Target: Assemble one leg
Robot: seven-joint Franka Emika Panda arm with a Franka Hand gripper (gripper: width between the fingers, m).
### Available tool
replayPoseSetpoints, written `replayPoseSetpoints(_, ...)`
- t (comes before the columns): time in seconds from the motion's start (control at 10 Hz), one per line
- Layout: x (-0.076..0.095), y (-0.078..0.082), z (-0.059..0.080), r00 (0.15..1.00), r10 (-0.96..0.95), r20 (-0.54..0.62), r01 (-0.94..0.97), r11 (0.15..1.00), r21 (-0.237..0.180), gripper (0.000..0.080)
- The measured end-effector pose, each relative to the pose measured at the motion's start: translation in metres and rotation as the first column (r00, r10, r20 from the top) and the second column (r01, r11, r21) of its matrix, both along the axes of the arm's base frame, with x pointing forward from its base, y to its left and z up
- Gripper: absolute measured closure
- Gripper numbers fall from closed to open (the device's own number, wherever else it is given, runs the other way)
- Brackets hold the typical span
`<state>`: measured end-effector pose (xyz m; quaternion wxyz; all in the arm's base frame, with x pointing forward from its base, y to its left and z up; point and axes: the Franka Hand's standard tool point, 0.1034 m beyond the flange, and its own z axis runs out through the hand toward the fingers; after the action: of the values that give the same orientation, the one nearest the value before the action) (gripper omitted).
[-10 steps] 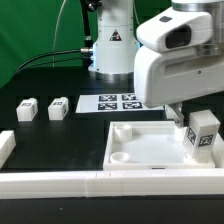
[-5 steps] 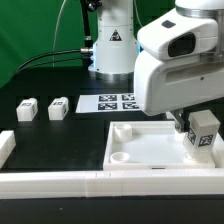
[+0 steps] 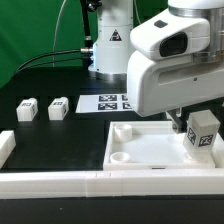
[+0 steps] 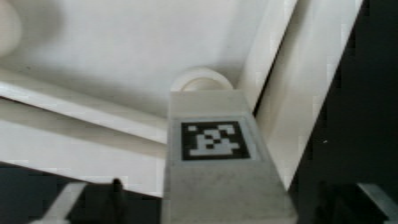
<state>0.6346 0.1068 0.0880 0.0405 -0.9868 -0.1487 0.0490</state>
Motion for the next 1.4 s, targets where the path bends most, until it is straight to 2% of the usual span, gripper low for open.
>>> replayPoseSetpoints(0.1, 0.0, -0.0001, 0.0, 1.0, 0.0, 0.0, 0.0, 1.0, 0.0, 0.0509)
replayPoseSetpoints(0.6, -0.0001, 0.0, -0.0001, 1.0, -0.03, -0.002, 0.03, 1.0, -0.003, 0.0507)
replayPoseSetpoints(0.8, -0.0005, 0.0033, 0.0001, 0.967, -0.255, -0.019, 0.255, 0.967, -0.017, 0.0507)
replayPoseSetpoints(1.2, 0.0001, 0.0022, -0.0008, 0.789, -0.614, -0.006, 0.614, 0.789, -0.034, 0.0506)
replayPoseSetpoints(1.4, 0.0001, 0.0007, -0.0007, 0.651, -0.759, -0.002, 0.758, 0.65, -0.053, 0.0506)
